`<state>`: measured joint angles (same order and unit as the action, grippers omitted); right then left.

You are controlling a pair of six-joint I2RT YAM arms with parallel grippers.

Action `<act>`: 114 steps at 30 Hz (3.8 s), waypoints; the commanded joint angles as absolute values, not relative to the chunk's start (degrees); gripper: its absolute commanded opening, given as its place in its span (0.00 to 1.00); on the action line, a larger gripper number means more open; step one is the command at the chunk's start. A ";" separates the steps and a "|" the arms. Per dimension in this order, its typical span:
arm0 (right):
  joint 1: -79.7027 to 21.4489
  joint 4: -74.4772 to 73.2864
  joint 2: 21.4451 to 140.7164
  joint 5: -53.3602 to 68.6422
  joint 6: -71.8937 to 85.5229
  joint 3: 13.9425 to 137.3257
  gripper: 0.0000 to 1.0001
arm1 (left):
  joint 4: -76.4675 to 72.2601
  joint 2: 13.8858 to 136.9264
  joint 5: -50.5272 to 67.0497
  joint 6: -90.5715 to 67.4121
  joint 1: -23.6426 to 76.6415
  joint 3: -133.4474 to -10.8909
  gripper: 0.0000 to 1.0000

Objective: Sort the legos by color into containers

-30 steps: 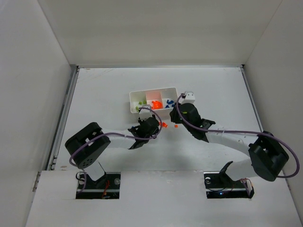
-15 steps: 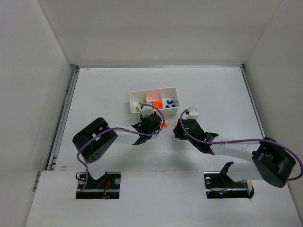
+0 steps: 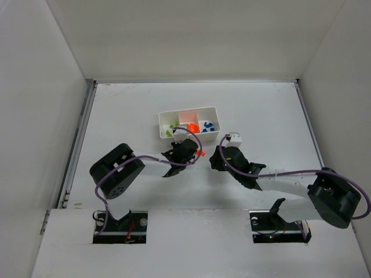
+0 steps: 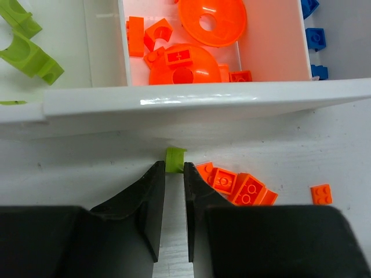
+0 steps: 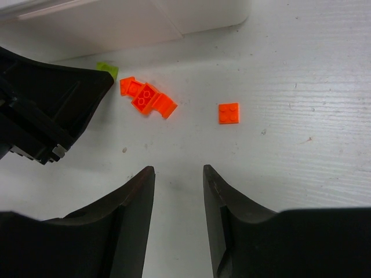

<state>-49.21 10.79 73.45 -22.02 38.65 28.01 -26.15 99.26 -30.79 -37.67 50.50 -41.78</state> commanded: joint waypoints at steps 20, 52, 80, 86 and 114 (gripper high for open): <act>-46.36 7.47 87.36 -28.65 39.90 37.09 0.48 | -21.01 72.07 -31.47 -32.17 44.00 -39.37 0.11; -45.66 7.38 92.11 -29.36 37.62 39.55 0.39 | -22.32 88.77 -25.14 -32.78 32.91 -49.13 0.25; -48.12 3.16 86.91 -32.08 36.74 40.42 0.40 | -21.44 74.09 -28.65 -36.12 48.91 -32.78 0.28; -46.80 3.16 91.49 -31.38 36.65 43.59 0.42 | -20.83 72.07 -28.74 -36.12 49.61 -31.82 0.28; -48.47 0.97 86.15 -34.54 35.33 42.28 0.17 | -21.09 72.95 -28.92 -38.85 51.02 -29.00 0.32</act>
<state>-47.62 1.89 91.46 -33.65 36.14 42.96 -19.88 73.97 -27.70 -38.50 50.50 -29.08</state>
